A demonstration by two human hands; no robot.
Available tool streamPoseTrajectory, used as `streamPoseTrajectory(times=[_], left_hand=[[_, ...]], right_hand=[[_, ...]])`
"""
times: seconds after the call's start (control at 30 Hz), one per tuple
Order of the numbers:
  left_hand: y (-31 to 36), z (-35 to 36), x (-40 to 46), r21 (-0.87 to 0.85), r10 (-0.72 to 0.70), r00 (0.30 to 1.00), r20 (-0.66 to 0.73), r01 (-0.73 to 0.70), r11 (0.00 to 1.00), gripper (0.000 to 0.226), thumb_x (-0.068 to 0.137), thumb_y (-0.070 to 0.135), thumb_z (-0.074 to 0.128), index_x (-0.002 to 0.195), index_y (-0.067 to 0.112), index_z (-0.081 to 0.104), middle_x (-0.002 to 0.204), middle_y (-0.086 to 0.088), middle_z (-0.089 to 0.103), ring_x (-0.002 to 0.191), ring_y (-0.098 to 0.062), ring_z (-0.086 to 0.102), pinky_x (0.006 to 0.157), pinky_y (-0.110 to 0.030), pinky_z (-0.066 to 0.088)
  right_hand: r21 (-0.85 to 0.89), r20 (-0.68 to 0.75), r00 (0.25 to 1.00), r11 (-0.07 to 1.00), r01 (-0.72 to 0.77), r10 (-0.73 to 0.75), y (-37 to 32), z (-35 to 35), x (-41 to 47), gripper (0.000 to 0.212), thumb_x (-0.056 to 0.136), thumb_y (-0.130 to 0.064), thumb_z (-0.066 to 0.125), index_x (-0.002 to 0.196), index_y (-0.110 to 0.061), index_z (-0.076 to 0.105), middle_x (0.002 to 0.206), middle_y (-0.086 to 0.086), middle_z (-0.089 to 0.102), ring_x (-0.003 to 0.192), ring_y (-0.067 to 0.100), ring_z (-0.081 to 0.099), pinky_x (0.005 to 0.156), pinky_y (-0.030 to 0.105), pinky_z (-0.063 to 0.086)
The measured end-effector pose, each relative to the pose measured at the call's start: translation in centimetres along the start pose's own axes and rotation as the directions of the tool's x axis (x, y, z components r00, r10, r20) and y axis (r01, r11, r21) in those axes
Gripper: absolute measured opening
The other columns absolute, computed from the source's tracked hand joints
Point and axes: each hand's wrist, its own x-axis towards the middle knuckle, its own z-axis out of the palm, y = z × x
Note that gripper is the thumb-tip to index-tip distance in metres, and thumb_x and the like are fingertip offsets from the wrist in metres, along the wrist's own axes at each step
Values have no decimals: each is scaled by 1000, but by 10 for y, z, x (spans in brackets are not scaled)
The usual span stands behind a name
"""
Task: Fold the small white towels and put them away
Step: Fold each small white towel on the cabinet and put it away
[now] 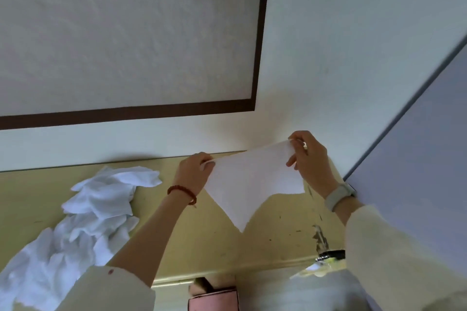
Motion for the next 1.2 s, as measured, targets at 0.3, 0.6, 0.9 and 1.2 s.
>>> streamPoseTrajectory(times=[0.3, 0.6, 0.9, 1.2], left_hand=[[22, -45, 5, 37, 219, 892, -395, -222, 974, 12, 85, 3, 58, 92, 6, 67, 94, -5, 67, 88, -22, 58, 81, -25, 37], [-85, 36, -90, 94, 137, 990, 45, -141, 986, 15, 80, 9, 57, 85, 12, 70, 87, -2, 69, 83, -21, 63, 77, -32, 49], [-121, 67, -126, -47, -277, 905, 323, 308, 950, 5, 84, 11, 62, 87, 15, 64, 85, 0, 65, 81, -15, 58, 75, -19, 46], [-122, 82, -66, -146, -379, 907, 185, 407, 902, 17, 88, 8, 55, 101, 4, 66, 95, -6, 66, 84, -14, 54, 75, -16, 36]], right_hand=[[109, -82, 994, 990, 84, -75, -15, -15, 11, 16, 94, -1, 43, 91, -13, 54, 85, -8, 57, 75, 3, 62, 62, 16, 54], [-95, 169, 954, 968, -233, 246, 100, 25, -117, 17, 87, 4, 53, 91, -11, 59, 92, 7, 59, 84, 23, 61, 67, 18, 54], [-376, 269, 828, 846, -379, 491, 142, 45, -170, 15, 90, -5, 50, 98, -7, 63, 83, 7, 61, 76, 20, 56, 64, 28, 44], [-322, 125, 867, 847, -424, 482, 142, 69, -105, 18, 91, -8, 49, 103, -2, 62, 86, 1, 58, 81, 16, 52, 71, 23, 36]])
